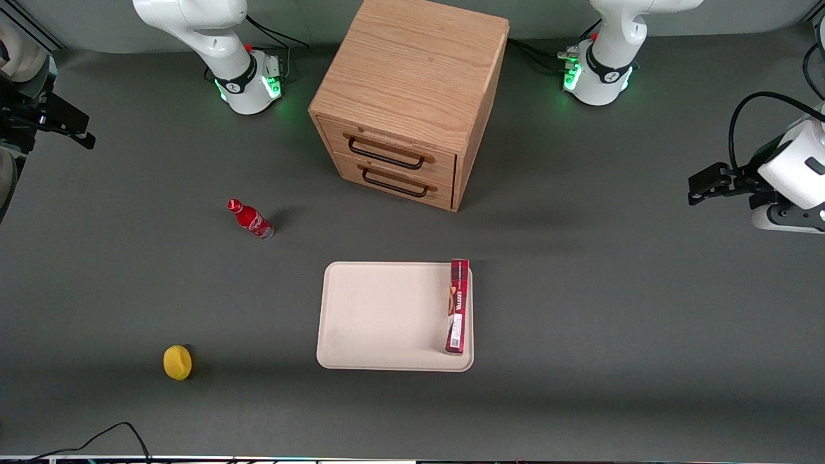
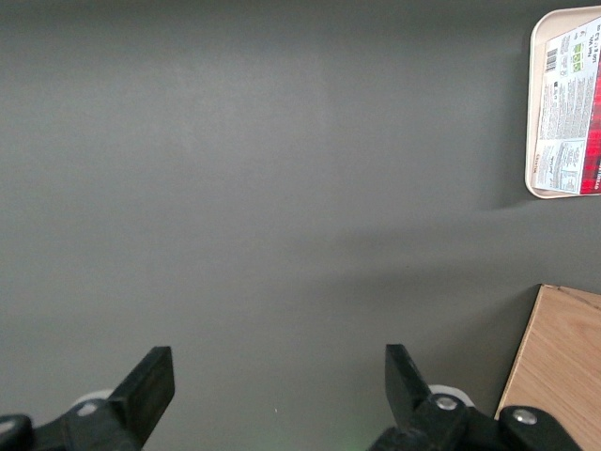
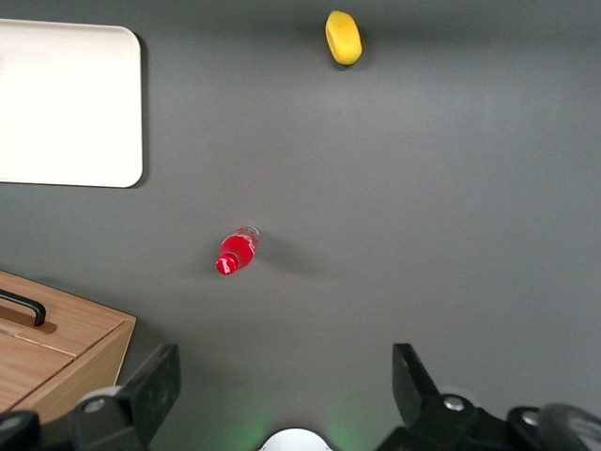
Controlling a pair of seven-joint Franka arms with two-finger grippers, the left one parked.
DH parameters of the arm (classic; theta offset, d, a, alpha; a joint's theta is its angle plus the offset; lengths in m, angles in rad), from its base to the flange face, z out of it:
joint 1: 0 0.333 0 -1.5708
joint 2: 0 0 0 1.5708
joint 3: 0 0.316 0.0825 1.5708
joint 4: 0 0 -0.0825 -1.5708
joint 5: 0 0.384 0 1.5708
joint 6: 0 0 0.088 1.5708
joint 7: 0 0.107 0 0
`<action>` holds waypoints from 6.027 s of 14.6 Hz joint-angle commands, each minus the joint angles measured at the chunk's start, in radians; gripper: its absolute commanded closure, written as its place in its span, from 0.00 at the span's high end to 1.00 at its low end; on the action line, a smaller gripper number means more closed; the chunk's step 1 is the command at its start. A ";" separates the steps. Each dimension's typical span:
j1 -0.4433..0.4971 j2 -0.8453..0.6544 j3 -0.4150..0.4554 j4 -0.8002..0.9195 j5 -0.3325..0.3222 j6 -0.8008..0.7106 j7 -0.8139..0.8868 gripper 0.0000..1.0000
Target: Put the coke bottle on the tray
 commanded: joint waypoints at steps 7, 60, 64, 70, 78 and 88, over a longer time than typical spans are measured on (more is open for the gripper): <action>-0.013 0.067 0.002 -0.032 0.112 0.025 0.054 1.00; 0.157 0.912 0.318 0.659 -0.140 0.304 1.031 0.00; 0.202 1.042 0.318 0.661 -0.191 0.474 1.189 0.00; 0.182 1.050 0.346 0.659 -0.199 0.430 1.180 1.00; 0.052 0.565 0.403 0.580 -0.191 -0.063 0.737 1.00; -0.007 -0.137 0.064 -0.273 0.062 0.108 0.349 1.00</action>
